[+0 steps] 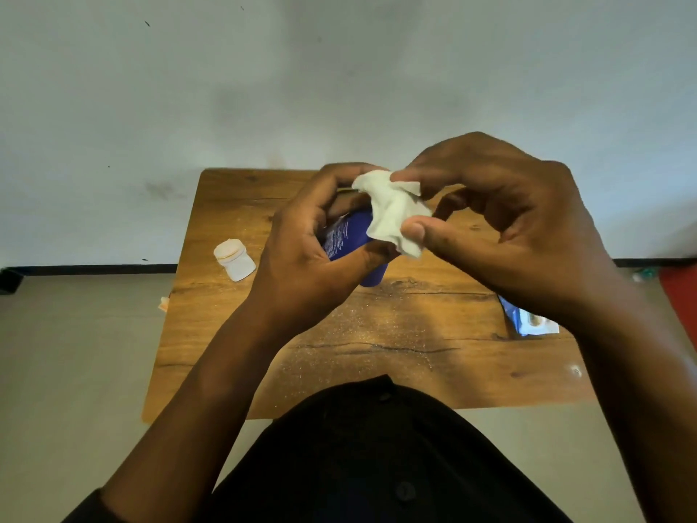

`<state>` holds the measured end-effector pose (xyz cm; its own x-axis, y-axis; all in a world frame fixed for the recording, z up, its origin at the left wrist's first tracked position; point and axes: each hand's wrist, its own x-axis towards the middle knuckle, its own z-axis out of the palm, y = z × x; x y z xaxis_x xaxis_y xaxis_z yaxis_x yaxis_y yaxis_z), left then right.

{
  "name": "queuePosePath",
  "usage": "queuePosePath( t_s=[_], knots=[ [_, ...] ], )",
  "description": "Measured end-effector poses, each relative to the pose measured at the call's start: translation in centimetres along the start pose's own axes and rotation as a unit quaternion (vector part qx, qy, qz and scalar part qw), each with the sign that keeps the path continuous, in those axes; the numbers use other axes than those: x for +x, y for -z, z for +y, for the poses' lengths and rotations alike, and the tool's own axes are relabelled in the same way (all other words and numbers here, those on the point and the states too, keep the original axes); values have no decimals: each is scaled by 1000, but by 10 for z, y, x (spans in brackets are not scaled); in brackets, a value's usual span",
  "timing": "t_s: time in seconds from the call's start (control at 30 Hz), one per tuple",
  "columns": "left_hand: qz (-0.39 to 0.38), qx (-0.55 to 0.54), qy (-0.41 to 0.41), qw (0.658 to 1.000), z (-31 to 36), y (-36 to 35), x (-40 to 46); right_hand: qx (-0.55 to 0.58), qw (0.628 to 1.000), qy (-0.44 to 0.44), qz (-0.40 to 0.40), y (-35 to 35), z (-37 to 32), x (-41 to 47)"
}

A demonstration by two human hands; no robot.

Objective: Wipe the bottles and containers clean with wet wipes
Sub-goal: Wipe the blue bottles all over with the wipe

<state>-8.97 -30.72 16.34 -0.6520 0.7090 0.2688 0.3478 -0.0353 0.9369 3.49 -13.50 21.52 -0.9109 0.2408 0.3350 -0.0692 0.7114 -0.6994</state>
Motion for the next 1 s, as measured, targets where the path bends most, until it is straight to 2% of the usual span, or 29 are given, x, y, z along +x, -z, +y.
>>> queuePosePath(
  t_s=[0.07, 0.17, 0.33, 0.57, 0.7, 0.8, 1.0],
  knots=[
    [-15, -34, 7, 999, 4, -1, 0, -27, 1000, 10, -10, 0, 0, 0],
    [-2, -24, 0, 1000, 6, -2, 0, -60, 998, 18, 15, -8, 0, 0],
    [33, 29, -23, 999, 4, -6, -4, 13, 996, -40, 83, -29, -4, -4],
    [68, 74, -70, 992, 6, -7, -5, 101, 983, -97, 121, -36, -13, -3],
    [58, 93, -102, 989, 6, -6, -3, 108, 975, -118, 152, -43, -20, -3],
    [50, 77, -96, 991, 6, -7, -5, 128, 967, -135, 173, -48, -20, -2],
    [75, 56, -73, 993, 2, -6, -5, 83, 982, -82, 148, -52, -17, -8]
  ],
)
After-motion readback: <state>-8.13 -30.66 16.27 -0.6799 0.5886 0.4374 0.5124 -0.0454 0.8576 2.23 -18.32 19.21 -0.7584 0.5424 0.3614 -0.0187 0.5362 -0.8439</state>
